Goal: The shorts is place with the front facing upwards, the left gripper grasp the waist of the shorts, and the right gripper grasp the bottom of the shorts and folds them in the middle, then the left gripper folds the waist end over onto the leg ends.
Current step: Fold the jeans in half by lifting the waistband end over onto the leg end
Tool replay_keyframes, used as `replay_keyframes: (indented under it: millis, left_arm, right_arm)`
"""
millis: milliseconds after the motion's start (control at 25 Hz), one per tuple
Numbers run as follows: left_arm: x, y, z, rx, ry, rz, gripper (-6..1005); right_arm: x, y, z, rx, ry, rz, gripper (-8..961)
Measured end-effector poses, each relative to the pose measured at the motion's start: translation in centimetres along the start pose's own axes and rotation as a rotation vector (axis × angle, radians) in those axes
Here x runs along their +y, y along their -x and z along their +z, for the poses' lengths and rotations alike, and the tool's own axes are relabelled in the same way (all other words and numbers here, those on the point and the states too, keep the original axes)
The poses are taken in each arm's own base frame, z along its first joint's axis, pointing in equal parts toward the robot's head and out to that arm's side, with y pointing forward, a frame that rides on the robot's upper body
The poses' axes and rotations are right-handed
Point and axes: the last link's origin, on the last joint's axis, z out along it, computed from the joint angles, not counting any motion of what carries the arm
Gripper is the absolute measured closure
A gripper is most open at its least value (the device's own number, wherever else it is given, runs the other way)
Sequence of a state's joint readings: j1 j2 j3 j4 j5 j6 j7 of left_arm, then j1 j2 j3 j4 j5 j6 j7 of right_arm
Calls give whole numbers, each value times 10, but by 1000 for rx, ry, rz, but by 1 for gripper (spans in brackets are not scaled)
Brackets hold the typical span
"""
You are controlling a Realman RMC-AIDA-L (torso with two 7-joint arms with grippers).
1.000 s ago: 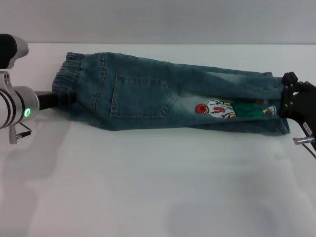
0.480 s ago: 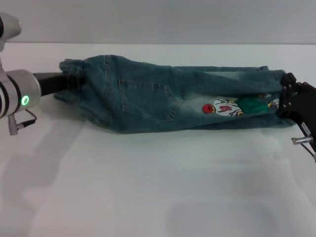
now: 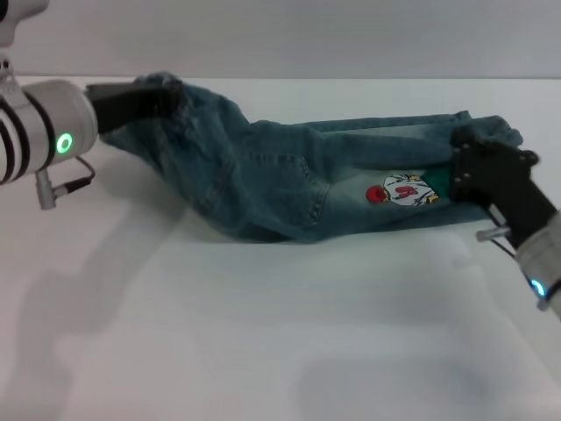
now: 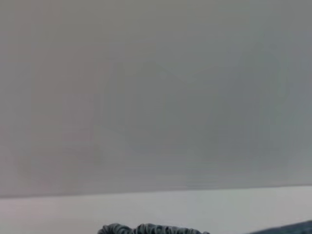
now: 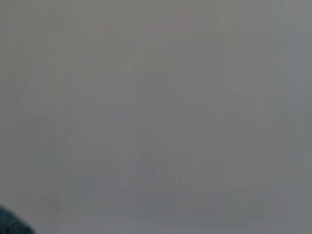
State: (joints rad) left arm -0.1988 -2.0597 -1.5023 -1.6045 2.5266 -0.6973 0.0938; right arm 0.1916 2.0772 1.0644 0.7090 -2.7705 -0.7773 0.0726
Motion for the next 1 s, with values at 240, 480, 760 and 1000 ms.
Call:
replay_keyframes:
  millis: [240, 480, 760, 1000]
  left_arm:
    - [10, -10, -1, 25, 26, 17, 899]
    - [11, -17, -11, 67, 26, 20, 917]
    - [25, -39, -26, 144, 56, 49, 918]
    - [35, -50, -37, 176, 81, 71, 918]
  right_arm:
    - [3, -1, 10, 32, 21, 36, 954]
    - [1, -5, 12, 54, 25, 30, 954]
    - [17, -12, 31, 122, 112, 29, 954]
    - [28, -12, 45, 161, 163, 41, 954]
